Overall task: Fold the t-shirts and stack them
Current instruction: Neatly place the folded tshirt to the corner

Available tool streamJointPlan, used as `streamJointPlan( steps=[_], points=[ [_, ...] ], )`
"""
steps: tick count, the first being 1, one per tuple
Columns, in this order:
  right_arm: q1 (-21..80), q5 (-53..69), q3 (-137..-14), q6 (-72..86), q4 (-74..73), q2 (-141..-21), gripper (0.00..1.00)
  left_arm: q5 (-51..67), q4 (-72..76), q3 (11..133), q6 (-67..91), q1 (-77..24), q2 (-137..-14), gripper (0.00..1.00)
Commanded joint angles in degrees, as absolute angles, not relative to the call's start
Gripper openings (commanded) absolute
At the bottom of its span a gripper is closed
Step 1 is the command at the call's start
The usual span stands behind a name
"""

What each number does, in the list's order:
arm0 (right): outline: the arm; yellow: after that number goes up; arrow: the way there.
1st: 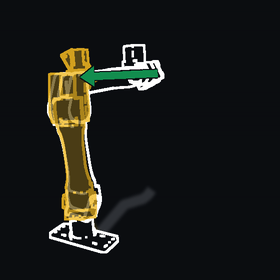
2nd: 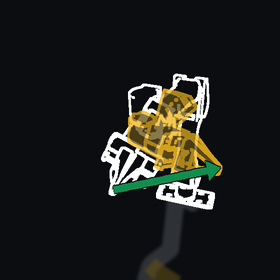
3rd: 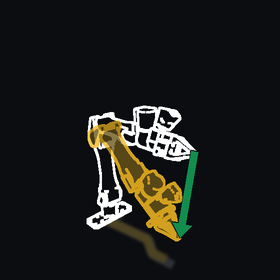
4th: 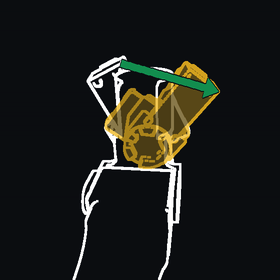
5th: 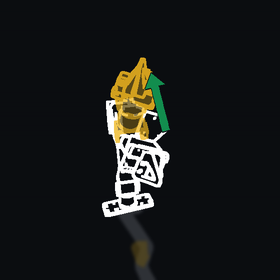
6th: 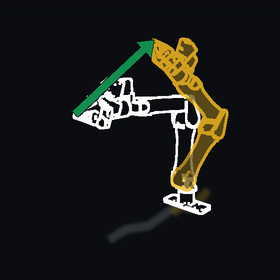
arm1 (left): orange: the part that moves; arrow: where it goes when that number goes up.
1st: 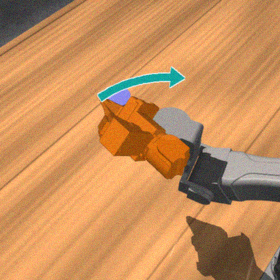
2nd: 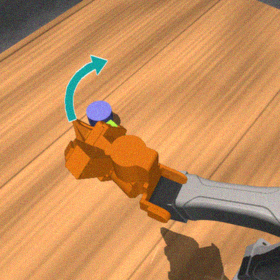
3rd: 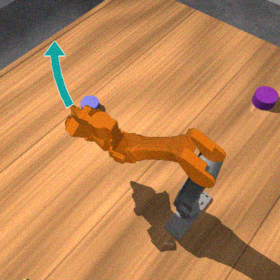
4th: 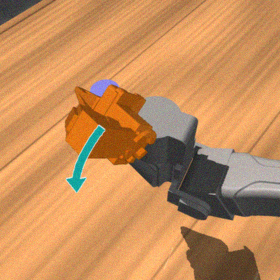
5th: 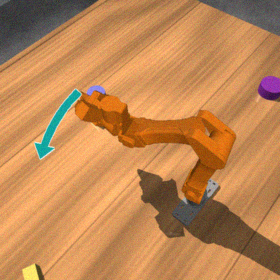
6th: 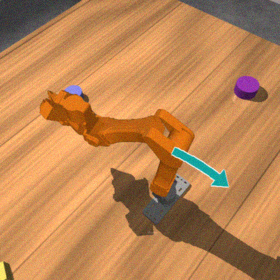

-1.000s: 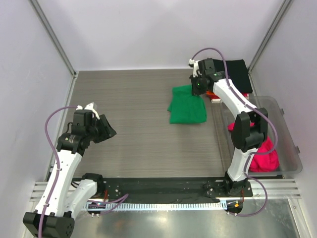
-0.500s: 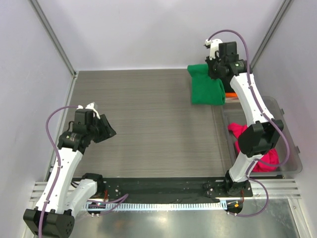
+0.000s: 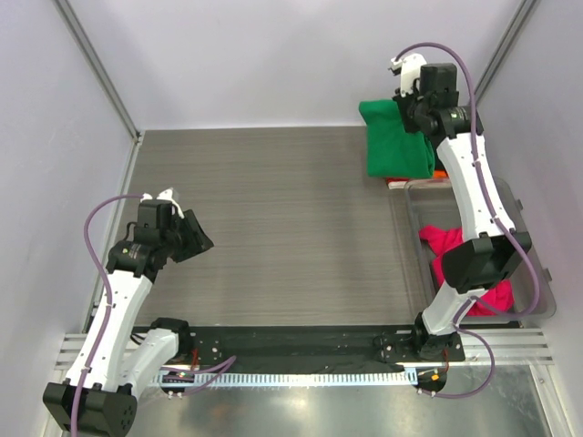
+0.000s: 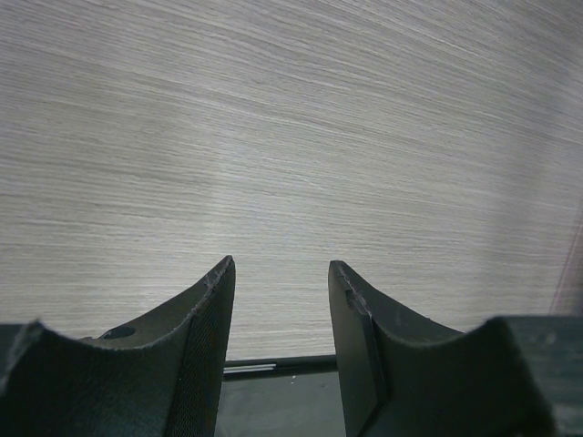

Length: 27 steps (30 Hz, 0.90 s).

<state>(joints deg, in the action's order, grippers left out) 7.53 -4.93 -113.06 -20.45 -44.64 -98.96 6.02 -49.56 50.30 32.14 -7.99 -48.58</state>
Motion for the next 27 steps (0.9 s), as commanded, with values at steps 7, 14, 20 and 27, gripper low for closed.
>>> streamJointPlan(
  steps=[7, 14, 20, 27],
  points=[
    [5.28, -6.42, -118.56, -26.19, -38.67, -99.92, 0.01, 5.89, -47.90, 49.92, 32.08, -8.09, -48.25, 0.47],
    [3.34, -4.48, -122.78, -26.81, -38.14, -104.93, 0.01, 5.89, -47.99, 50.01, 32.08, -8.09, -49.39, 0.47],
    [1.85, -2.11, -123.13, -29.18, -36.30, -107.40, 0.01, 5.71, -48.08, 49.92, 32.17, -8.09, -49.66, 0.47],
    [0.79, -2.11, -124.28, -31.81, -32.08, -111.70, 0.01, 5.98, -48.08, 49.83, 32.34, -8.09, -51.06, 0.46]
  ],
)
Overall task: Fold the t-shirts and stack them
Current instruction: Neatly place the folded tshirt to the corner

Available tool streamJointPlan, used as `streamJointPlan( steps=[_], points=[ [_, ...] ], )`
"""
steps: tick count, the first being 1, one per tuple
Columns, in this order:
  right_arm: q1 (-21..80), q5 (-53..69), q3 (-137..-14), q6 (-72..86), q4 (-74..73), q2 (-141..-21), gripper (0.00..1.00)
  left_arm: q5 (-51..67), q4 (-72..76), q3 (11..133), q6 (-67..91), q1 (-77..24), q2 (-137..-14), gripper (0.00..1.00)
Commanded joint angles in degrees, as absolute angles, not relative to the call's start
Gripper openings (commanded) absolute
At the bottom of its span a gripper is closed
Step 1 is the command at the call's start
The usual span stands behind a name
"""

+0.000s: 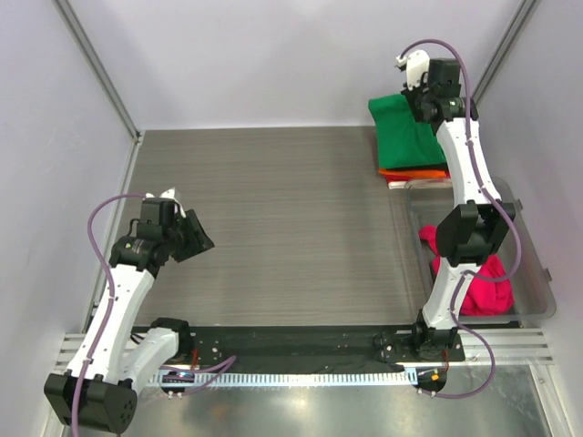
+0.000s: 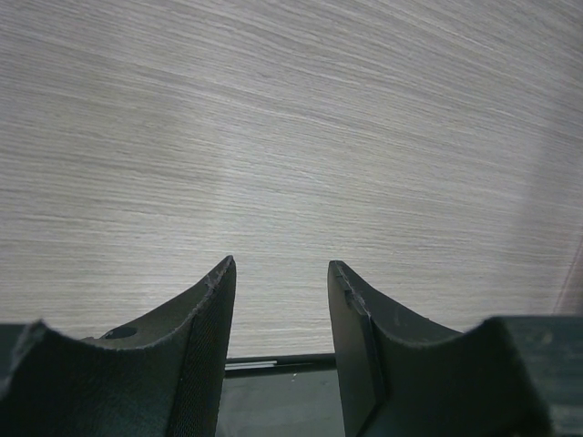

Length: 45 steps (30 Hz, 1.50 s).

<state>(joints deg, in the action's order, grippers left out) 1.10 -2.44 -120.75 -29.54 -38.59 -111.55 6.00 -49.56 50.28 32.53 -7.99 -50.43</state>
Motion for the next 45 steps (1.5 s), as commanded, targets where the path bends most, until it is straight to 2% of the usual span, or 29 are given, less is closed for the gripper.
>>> streamJointPlan(
  steps=[1, 13, 19, 22, 24, 25, 26, 27, 31, 37, 42, 43, 45],
  points=[
    [-0.78, -2.28, -124.28, -32.08, -31.56, -112.41, 0.01, 5.89, -48.16, 49.83, 32.34, -8.17, -51.33, 0.46],
    [-4.04, -3.60, -125.95, -34.80, -24.09, -119.88, 0.01, 5.71, -48.34, 49.66, 32.69, -8.17, -52.65, 0.46],
    [-5.36, -4.48, -128.75, -34.98, -18.64, -126.99, 0.01, 5.71, -48.43, 49.57, 32.78, -8.17, -53.70, 0.46],
    [-6.06, -8.86, -131.30, -34.11, -14.95, -131.74, 0.01, 5.80, -48.52, 49.57, 32.87, -8.26, -54.23, 0.46],
    [-6.33, -15.18, -133.50, -32.96, -10.39, -134.46, 0.26, 5.89, -48.43, 49.57, 32.87, -8.26, -54.75, 0.46],
    [-6.33, -17.82, -134.29, -32.35, -8.28, -136.91, 0.59, 5.80, -48.60, 49.57, 32.87, -8.26, -54.84, 0.46],
    [-6.33, -19.93, -135.86, -30.52, -5.39, -137.72, 0.99, 6.06, -48.69, 49.66, 32.87, -8.26, -54.84, 0.46],
    [-6.33, -25.00, -136.49, -29.80, -3.80, -138.42, 1.00, 5.98, -48.69, 49.66, 32.87, -8.17, -54.76, 0.45],
    [-6.33, -32.85, -137.90, -25.42, -0.35, -137.12, 1.00, 5.71, -48.69, 49.66, 32.87, -8.26, -53.53, 0.45],
    [-6.68, -38.49, -134.40, -12.23, 1.67, -126.14, 1.00, 5.71, -48.51, 49.66, 32.87, -8.26, -52.12, 0.45],
    [-6.68, -27.35, -123.77, -0.11, -4.65, -110.36, 1.00, 5.89, -48.34, 49.66, 32.70, -8.26, -50.10, 0.46],
    [-6.68, -24.81, -121.14, 6.18, -4.92, -107.69, 1.00, 5.89, -48.17, 49.66, 32.61, -8.35, -49.84, 0.46],
    [-6.59, -17.16, -111.39, 11.31, -3.79, -98.58, 1.00, 5.80, -47.99, 49.57, 32.61, -8.35, -48.87, 0.46]
  ],
)
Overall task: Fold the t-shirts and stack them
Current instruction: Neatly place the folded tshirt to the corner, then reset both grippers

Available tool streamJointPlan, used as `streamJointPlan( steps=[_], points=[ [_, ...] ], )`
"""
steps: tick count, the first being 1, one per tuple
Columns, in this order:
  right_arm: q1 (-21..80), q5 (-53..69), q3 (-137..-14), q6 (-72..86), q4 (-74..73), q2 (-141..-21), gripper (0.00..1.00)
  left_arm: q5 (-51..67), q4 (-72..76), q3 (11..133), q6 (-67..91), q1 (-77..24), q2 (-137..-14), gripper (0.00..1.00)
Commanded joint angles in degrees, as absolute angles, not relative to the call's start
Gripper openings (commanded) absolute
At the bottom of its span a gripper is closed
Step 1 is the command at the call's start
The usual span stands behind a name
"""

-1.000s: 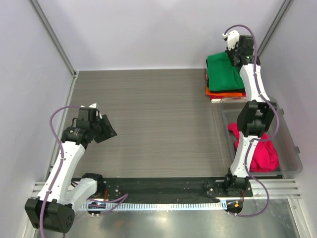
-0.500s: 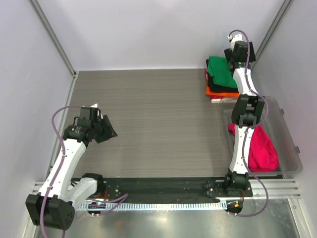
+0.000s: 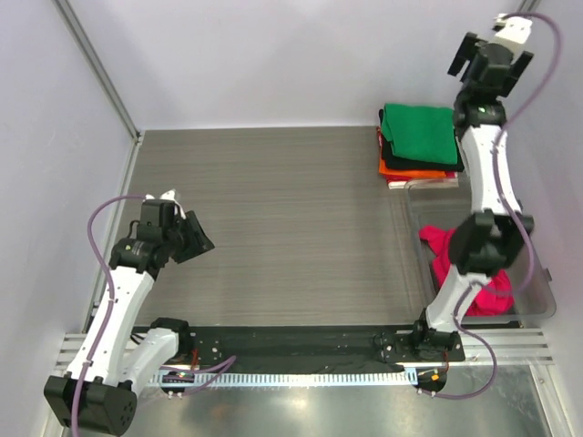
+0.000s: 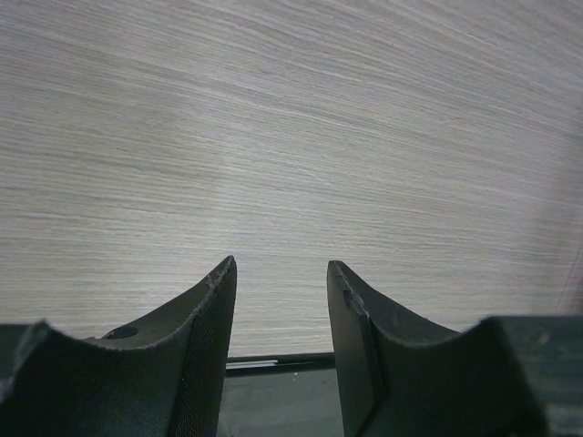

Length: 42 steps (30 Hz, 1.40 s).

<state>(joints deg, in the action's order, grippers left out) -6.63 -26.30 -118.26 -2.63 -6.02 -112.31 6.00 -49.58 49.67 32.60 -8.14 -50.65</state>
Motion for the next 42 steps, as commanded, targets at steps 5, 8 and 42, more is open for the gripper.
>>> streamJointPlan(
  steps=[5, 8, 42],
  points=[
    [-5.19, -11.43, -87.87, 23.35, -0.62, -81.15, 1.00, 5.54, -47.72, 49.57, 32.61, -8.35, -47.38, 0.46],
    [-4.83, -6.78, -80.27, 27.94, -4.89, -72.81, 1.00, 5.45, -48.08, 49.66, 32.61, -8.35, -46.58, 0.46],
    [-1.67, -4.04, -50.36, 38.49, -52.64, -31.82, 1.00, 2.81, -47.90, 49.22, 33.75, -8.35, -41.84, 0.47]
  ],
)
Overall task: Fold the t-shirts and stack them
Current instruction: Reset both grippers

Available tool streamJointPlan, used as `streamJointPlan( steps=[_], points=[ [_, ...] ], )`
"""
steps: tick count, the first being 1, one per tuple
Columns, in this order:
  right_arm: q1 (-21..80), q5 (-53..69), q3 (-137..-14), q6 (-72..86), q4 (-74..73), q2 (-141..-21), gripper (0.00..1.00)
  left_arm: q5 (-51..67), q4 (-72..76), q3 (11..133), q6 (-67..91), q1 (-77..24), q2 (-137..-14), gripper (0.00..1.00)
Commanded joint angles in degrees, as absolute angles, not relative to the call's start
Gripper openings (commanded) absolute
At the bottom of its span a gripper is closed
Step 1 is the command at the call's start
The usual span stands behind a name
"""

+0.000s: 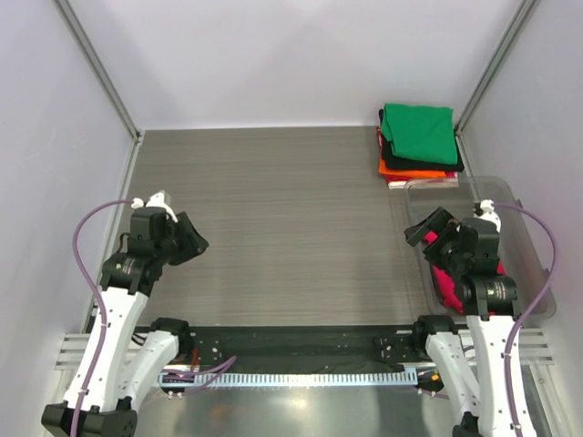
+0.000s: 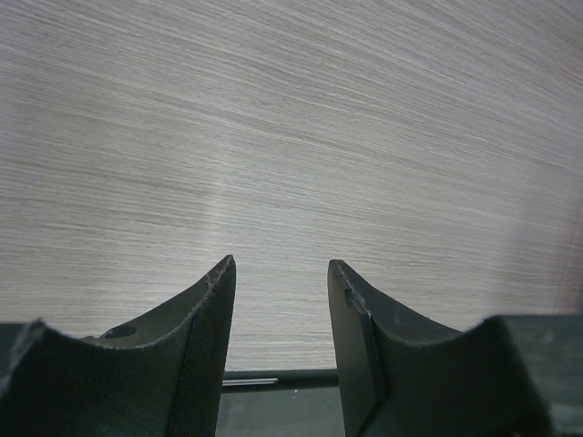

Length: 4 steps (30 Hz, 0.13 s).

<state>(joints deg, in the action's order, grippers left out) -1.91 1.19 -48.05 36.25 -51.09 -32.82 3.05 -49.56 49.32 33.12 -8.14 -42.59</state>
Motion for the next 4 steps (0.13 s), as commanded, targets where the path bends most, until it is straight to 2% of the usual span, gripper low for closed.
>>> streamJointPlan(
  steps=[1, 4],
  points=[
    [-1.67, -4.22, -50.19, 38.76, -52.65, -31.73, 1.00, 2.90, -47.90, 49.22, 33.75, -8.35, -41.84, 0.47],
    [-1.15, -10.08, -50.18, 40.86, -54.13, -31.73, 1.00, 2.90, -47.81, 49.22, 33.75, -8.35, -41.84, 0.47]
  ],
)
